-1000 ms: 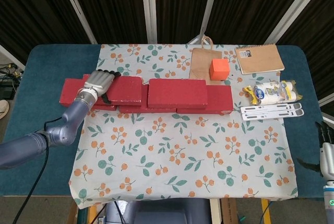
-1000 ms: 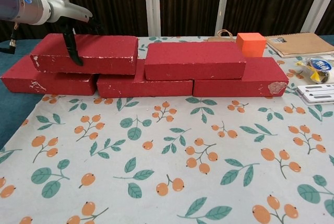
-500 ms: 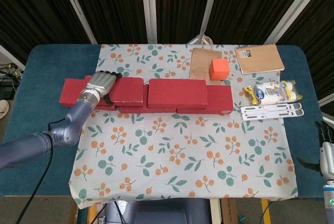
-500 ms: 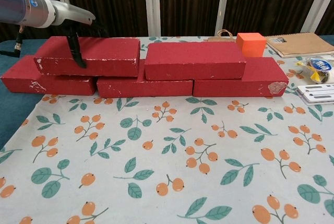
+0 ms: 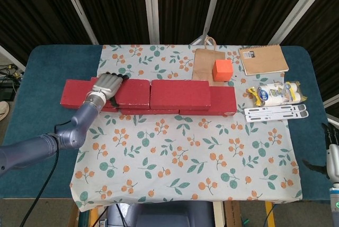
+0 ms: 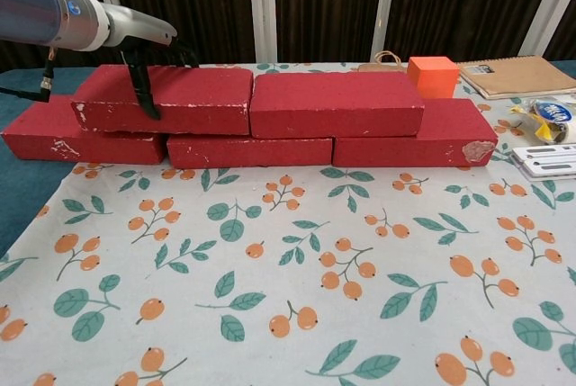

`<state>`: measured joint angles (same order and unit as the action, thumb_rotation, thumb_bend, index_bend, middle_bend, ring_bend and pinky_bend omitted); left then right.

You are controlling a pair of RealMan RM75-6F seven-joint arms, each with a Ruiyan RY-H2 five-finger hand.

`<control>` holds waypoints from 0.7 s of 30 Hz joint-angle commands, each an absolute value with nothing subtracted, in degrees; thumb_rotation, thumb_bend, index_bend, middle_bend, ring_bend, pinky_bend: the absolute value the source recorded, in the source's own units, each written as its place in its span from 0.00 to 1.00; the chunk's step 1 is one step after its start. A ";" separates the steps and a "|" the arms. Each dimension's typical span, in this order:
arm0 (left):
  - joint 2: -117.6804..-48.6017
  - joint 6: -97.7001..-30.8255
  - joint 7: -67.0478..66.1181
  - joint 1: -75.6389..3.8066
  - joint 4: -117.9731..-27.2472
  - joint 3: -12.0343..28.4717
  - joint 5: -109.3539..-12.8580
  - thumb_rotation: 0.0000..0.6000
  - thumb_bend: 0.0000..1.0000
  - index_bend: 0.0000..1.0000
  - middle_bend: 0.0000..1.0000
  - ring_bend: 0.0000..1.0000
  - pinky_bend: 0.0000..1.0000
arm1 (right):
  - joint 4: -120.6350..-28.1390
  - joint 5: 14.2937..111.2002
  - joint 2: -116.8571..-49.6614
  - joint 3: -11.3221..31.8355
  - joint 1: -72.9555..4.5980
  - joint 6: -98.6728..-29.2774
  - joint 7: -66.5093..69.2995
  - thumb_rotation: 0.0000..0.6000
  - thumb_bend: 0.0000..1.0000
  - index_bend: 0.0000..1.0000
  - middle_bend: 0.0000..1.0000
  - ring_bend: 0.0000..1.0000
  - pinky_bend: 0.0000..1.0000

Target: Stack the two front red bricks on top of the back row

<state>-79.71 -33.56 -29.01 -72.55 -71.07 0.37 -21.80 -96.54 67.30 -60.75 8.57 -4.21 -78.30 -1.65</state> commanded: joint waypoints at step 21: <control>-81.63 -36.13 -31.57 -74.44 -70.94 -0.80 -17.33 1.00 0.04 0.18 0.23 0.16 0.17 | -96.67 67.31 -60.42 8.78 -3.99 -78.13 -0.96 1.00 0.00 0.00 0.03 0.00 0.00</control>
